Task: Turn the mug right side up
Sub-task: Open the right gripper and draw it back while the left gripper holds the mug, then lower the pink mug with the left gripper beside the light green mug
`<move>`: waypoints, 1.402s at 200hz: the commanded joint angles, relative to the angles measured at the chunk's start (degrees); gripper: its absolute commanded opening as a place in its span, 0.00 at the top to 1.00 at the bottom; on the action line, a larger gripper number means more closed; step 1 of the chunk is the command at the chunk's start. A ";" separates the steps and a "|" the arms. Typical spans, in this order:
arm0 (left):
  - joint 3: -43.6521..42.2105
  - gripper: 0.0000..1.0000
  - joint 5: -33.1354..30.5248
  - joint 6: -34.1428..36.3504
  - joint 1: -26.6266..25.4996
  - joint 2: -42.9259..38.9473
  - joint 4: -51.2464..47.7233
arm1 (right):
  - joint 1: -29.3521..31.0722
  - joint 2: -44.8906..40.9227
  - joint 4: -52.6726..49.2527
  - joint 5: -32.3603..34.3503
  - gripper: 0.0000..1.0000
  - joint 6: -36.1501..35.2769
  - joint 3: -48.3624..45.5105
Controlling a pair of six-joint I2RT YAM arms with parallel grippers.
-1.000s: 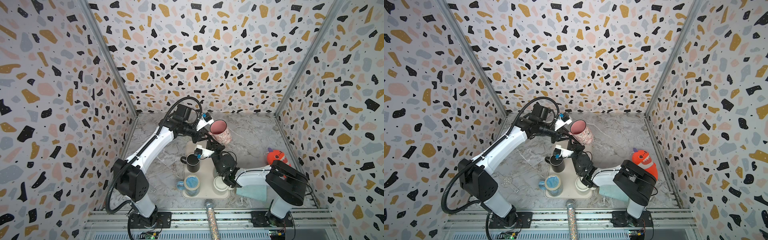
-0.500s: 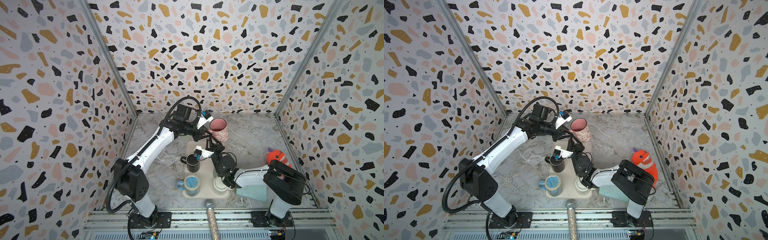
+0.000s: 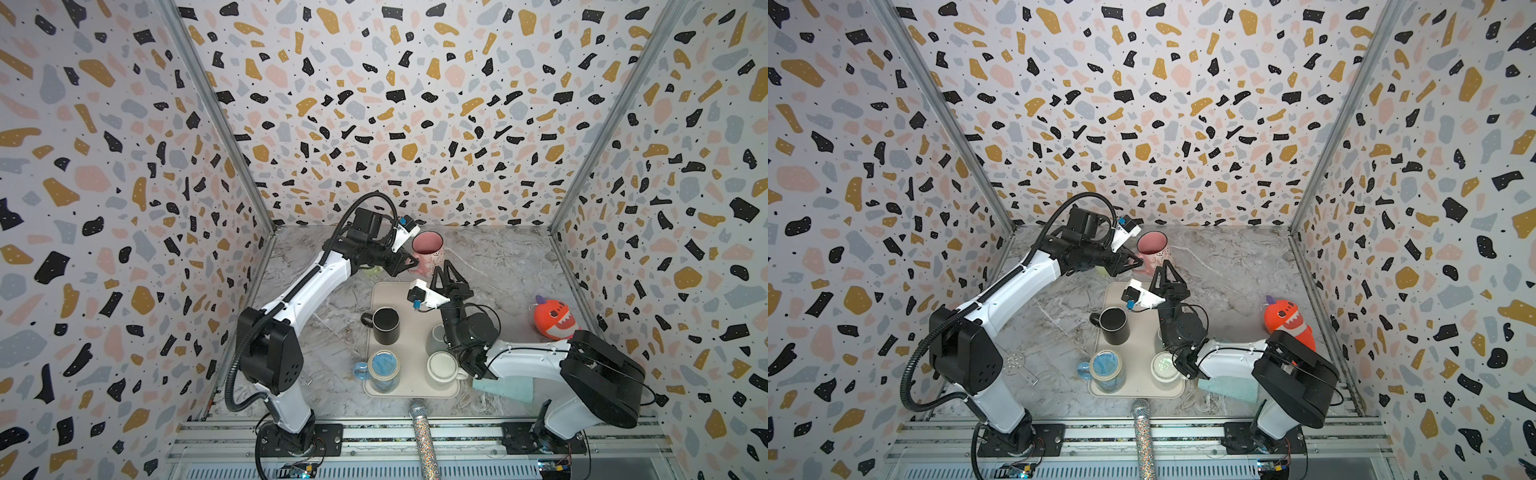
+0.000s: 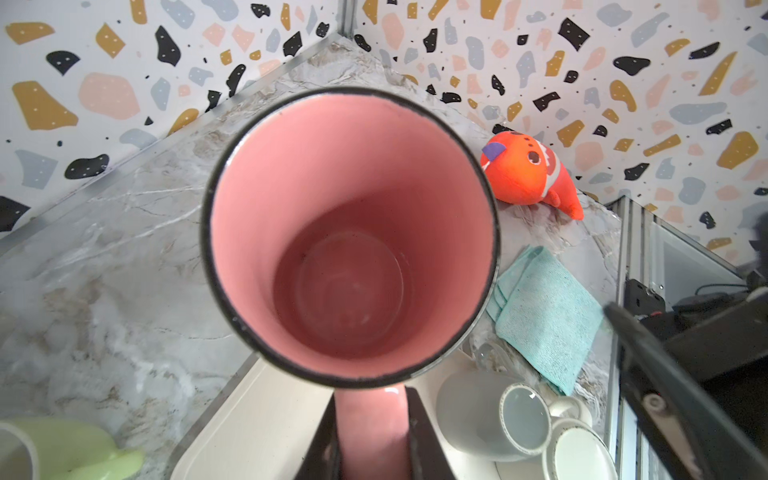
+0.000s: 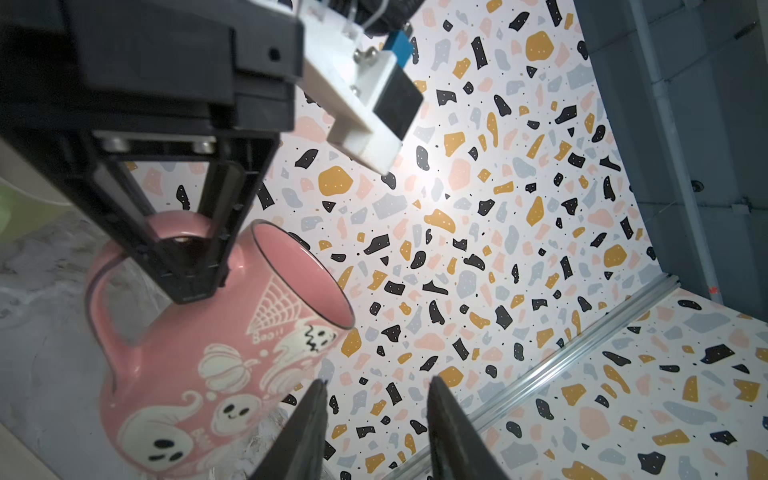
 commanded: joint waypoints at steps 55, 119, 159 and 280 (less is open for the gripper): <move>0.96 1.00 -14.78 -10.07 0.28 2.95 16.96 | -1.67 -17.95 -24.90 0.49 0.58 27.72 -1.35; -0.05 1.00 -23.09 -15.68 0.19 7.94 22.53 | -2.98 -25.88 -35.16 -2.06 0.58 38.35 -1.57; -0.33 1.00 -27.23 -17.48 0.20 10.69 24.36 | -3.12 -26.31 -37.19 -1.64 0.58 40.58 -1.81; -0.65 1.00 -35.44 -20.56 0.29 15.10 26.47 | -3.85 -25.95 -38.76 -1.91 0.58 42.99 -2.27</move>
